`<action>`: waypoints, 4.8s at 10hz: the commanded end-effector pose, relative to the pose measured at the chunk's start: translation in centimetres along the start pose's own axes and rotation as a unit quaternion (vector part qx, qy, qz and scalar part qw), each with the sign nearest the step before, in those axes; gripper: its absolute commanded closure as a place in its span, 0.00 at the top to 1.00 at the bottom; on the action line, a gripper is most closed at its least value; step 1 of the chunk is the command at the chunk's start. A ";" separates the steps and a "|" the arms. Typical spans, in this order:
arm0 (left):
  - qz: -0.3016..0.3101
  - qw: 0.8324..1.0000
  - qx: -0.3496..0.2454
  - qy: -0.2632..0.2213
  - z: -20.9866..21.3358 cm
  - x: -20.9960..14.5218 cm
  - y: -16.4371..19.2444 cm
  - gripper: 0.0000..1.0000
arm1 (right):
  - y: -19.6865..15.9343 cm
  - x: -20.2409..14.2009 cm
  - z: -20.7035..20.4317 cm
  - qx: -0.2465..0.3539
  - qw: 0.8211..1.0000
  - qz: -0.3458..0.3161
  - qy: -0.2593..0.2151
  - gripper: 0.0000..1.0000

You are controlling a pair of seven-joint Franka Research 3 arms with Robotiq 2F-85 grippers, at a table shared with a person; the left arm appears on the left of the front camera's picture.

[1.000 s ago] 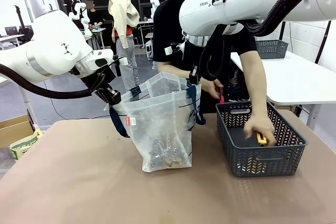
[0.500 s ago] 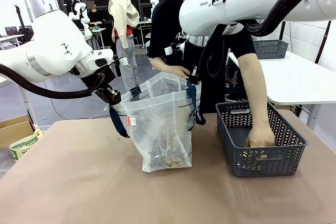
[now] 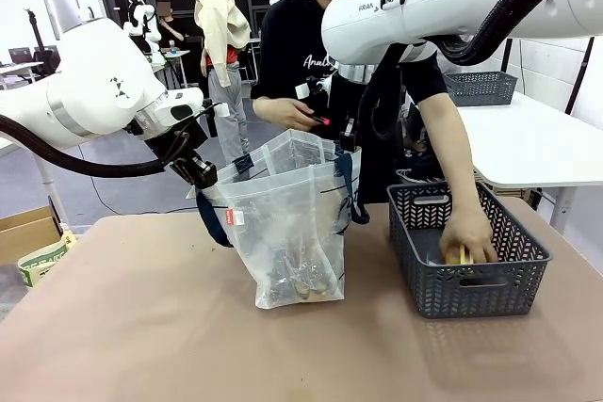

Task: Transfer purchased items from the store into the shopping bag.
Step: Move the Reusable shopping bag to the right side of the table.

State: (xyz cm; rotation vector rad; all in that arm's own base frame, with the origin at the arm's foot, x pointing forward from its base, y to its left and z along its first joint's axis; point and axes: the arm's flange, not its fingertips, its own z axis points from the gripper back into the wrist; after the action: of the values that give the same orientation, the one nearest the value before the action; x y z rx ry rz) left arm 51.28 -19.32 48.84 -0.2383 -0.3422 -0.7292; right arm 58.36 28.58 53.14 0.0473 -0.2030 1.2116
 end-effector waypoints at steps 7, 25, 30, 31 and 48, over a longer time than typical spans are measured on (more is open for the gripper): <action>0.000 1.000 0.000 0.000 0.0 0.0 0.1 0.00 | 0.0 0.0 0.1 -0.001 1.000 0.000 -0.001 0.00; 0.000 1.000 0.000 0.000 0.0 0.0 0.1 0.00 | 0.0 0.0 0.1 -0.001 1.000 0.000 -0.001 0.00; 0.000 1.000 0.000 0.000 0.0 0.0 0.1 0.00 | 0.0 0.0 0.1 -0.001 1.000 0.000 -0.001 0.00; 0.000 1.000 0.000 0.000 0.0 0.0 0.1 0.00 | 0.0 0.0 0.1 -0.001 1.000 0.000 -0.001 0.00; 0.000 1.000 0.000 0.000 0.0 0.0 0.1 0.00 | 0.0 0.0 0.1 -0.001 1.000 0.000 -0.001 0.00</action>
State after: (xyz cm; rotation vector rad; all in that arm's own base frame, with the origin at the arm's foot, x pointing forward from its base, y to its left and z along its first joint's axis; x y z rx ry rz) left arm 51.28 -19.32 48.84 -0.2383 -0.3421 -0.7292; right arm 58.36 28.58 53.14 0.0473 -0.2030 1.2116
